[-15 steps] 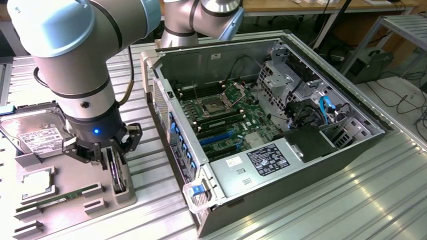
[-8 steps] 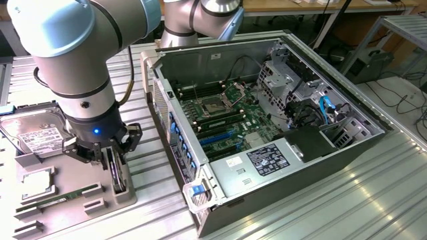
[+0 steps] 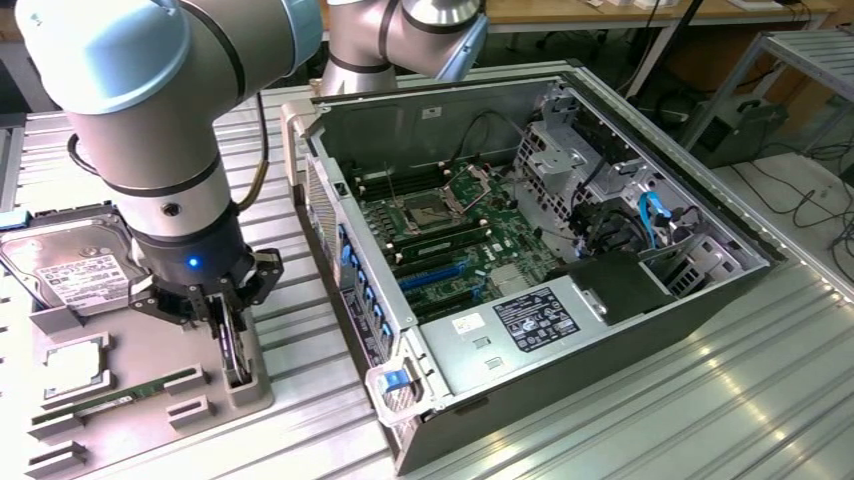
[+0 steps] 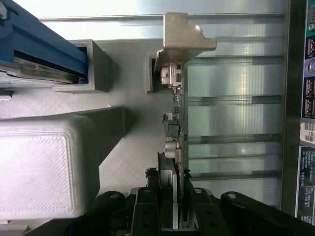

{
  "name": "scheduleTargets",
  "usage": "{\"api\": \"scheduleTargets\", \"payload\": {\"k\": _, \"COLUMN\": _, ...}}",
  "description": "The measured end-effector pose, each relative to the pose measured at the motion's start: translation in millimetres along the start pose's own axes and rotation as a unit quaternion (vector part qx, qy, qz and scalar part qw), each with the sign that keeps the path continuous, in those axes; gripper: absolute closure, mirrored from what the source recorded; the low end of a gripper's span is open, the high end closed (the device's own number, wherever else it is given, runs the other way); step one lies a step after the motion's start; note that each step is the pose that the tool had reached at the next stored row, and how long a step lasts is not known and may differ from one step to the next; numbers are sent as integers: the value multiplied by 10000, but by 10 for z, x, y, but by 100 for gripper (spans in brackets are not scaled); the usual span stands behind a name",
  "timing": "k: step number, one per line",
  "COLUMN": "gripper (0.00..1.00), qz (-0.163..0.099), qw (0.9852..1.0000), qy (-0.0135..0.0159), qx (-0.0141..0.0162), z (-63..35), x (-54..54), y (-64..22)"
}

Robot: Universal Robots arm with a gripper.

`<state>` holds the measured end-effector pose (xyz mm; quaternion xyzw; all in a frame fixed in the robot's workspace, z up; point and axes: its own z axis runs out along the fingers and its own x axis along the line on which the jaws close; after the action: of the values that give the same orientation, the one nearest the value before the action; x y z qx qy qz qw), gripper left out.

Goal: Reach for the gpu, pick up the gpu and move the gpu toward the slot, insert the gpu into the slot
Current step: 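Pick up the gpu and move the gpu toward the slot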

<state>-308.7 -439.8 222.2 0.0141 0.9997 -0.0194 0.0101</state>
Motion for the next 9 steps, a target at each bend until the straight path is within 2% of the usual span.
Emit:
{"api": "scheduleTargets", "payload": {"k": 4, "gripper": 73, "qz": 0, "qw": 10000, "qy": 0, "qx": 3, "z": 0, "x": -1, "y": 0}}
{"api": "scheduleTargets", "payload": {"k": 6, "gripper": 73, "qz": 0, "qw": 10000, "qy": -1, "qx": 3, "z": -41, "x": -2, "y": -1}}
{"api": "scheduleTargets", "payload": {"k": 8, "gripper": 73, "qz": 0, "qw": 10000, "qy": -1, "qx": 3, "z": -130, "x": -3, "y": -5}}
{"api": "scheduleTargets", "payload": {"k": 9, "gripper": 73, "qz": 0, "qw": 10000, "qy": 0, "qx": 3, "z": -281, "x": -7, "y": -11}}
